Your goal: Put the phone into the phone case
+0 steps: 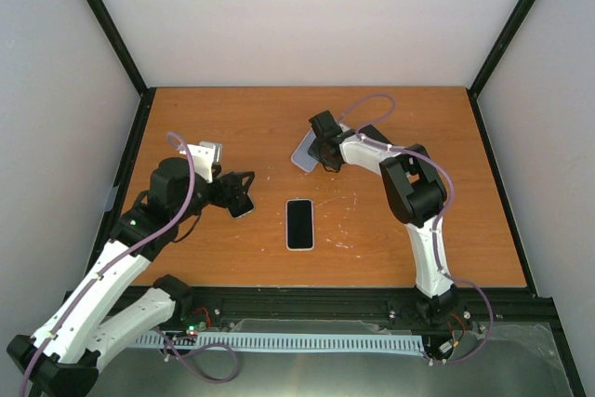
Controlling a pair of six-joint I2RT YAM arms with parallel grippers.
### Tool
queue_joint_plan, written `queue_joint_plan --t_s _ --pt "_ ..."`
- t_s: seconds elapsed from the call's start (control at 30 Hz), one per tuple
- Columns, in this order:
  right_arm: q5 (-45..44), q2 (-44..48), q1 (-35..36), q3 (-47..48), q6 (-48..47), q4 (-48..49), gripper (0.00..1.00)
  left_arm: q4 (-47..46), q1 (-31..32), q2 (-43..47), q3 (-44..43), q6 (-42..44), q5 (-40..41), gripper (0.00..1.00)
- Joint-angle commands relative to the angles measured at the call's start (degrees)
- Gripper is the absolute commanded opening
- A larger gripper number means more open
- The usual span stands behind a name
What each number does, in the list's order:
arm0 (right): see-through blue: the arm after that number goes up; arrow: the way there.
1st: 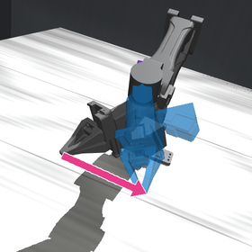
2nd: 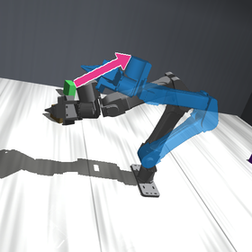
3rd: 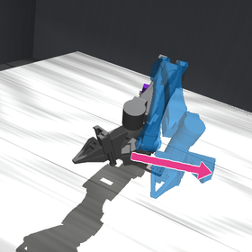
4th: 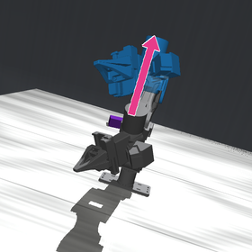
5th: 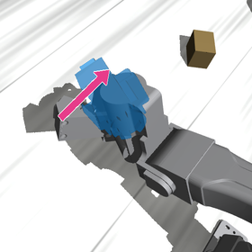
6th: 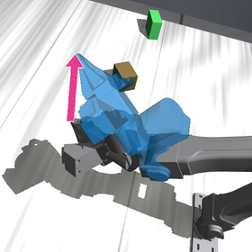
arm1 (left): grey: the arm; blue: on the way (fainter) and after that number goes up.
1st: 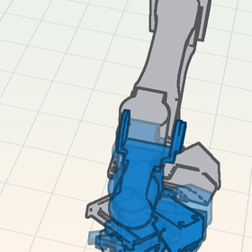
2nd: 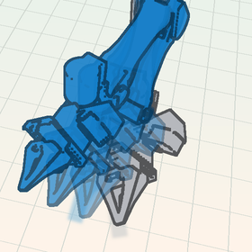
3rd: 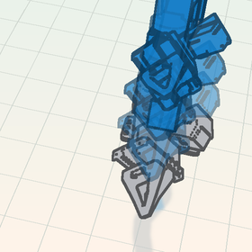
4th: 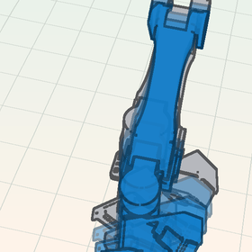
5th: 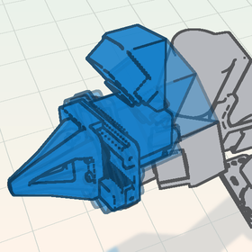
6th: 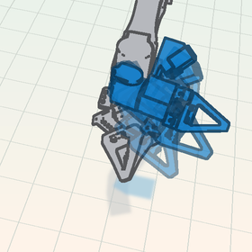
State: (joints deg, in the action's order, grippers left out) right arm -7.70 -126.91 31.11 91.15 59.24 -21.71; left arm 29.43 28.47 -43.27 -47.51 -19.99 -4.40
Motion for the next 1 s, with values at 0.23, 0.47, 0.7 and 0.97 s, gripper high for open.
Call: queue_joint_plan --t_s 0.23,0.47,0.7,0.97 --pt "3.5 24.1 0.8 -22.5 -27.8 -11.1 0.03 -0.4 0.3 0.1 -0.5 0.0 2.6 0.99" --pt "6.1 35.5 2.8 -35.0 -35.1 -14.2 0.03 -0.4 0.3 -1.6 -0.6 0.1 2.0 0.99" --pt "7.4 35.7 3.0 -37.0 -35.9 -13.1 0.09 -0.2 0.3 -1.8 -0.7 -0.4 2.9 1.0" --pt "3.5 33.9 1.7 -32.2 -35.7 -11.8 0.39 -0.1 0.3 -1.7 -0.6 -0.5 3.5 0.99"
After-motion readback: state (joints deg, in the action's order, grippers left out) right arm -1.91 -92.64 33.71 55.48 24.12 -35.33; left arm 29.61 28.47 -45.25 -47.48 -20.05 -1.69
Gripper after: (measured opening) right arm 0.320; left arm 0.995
